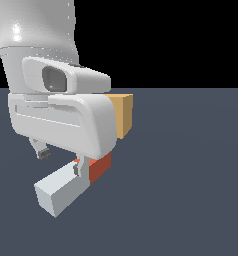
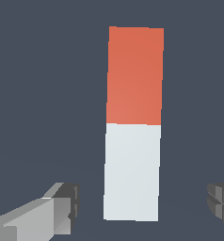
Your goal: Insert the peg into the horizontal hole in a box.
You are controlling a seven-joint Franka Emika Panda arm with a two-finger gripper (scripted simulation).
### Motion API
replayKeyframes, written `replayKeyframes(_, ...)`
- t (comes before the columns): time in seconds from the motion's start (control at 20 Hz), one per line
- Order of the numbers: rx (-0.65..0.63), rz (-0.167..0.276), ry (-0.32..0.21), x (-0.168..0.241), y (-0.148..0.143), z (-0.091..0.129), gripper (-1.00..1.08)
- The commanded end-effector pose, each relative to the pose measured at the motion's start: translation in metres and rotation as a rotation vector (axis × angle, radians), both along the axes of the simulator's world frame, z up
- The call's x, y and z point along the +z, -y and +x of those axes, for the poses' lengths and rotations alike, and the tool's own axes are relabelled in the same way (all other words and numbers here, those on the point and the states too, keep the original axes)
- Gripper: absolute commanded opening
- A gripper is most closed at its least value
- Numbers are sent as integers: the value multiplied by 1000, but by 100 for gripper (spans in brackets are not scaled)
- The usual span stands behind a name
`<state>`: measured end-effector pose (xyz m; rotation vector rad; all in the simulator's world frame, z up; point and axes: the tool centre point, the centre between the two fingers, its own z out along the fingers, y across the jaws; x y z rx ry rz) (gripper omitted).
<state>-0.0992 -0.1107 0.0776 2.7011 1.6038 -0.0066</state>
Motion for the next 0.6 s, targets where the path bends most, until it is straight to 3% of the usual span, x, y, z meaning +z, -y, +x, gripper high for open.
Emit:
replayKeyframes(0.0,-28,0,3,-4,4,-6,100)
replayKeyframes(0.55,-33,2,3,-8,5,-7,100)
